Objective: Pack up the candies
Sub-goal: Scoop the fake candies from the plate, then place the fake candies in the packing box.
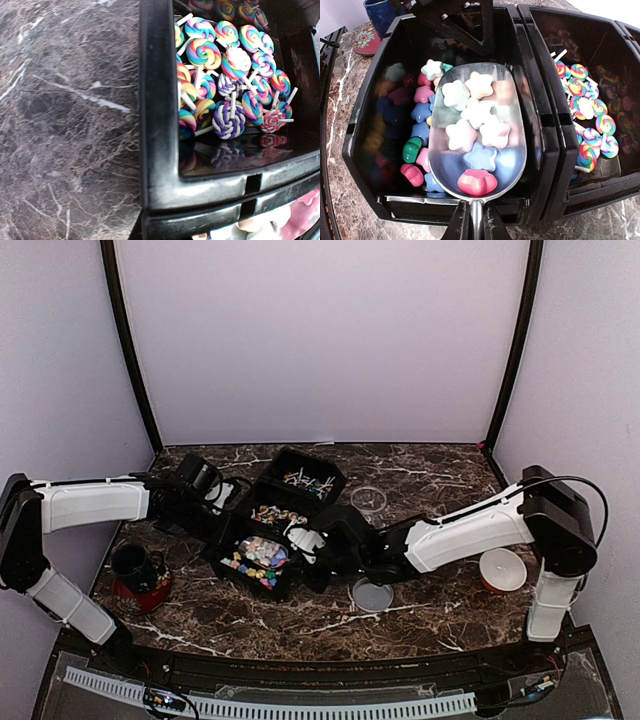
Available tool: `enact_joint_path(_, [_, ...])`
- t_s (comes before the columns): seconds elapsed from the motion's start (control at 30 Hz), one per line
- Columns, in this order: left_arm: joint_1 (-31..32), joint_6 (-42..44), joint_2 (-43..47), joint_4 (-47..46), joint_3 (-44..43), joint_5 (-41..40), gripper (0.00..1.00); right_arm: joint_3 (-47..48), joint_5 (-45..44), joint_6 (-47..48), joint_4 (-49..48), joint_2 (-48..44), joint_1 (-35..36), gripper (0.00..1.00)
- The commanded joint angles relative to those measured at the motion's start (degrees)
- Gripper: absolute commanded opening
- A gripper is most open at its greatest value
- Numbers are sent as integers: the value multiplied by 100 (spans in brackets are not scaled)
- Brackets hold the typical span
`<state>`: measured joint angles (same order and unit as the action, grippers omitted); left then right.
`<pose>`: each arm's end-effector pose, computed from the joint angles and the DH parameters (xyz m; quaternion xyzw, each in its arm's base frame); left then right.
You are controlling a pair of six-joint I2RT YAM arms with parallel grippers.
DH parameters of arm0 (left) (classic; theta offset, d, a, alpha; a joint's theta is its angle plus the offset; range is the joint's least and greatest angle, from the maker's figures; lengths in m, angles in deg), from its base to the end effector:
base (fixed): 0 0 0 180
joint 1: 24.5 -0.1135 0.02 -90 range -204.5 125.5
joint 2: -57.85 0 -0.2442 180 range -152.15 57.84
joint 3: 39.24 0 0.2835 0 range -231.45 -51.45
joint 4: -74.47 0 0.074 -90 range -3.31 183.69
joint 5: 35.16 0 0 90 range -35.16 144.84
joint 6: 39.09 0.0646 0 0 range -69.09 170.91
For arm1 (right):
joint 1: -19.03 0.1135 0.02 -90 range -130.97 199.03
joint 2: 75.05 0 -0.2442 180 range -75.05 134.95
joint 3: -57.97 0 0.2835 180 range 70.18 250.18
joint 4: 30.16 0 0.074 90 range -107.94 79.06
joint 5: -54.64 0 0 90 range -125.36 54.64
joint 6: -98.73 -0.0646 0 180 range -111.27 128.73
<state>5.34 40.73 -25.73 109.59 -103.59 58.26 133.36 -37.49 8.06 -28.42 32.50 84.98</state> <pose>0.2940 -0.1731 0.1503 0.1715 0.9360 -0.1314 0.2778 0.1850 0.4087 0.1182 -0.4686 0.7477 0.2445 0.4019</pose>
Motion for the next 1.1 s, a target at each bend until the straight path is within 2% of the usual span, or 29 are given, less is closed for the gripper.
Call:
enact_joint_path(0.0, [-75, -141, 526, -865, -264, 212, 0, -259, -236, 66, 287, -383, -63, 0])
enact_joint_path(0.57, [-72, -125, 460, -835, -290, 316, 0, -610, -501, 254, 332, -1266, -86, 0])
enact_joint_path(1.07, [-73, -115, 360, -800, -336, 414, 0, -942, -657, 269, 259, -2092, -382, 0])
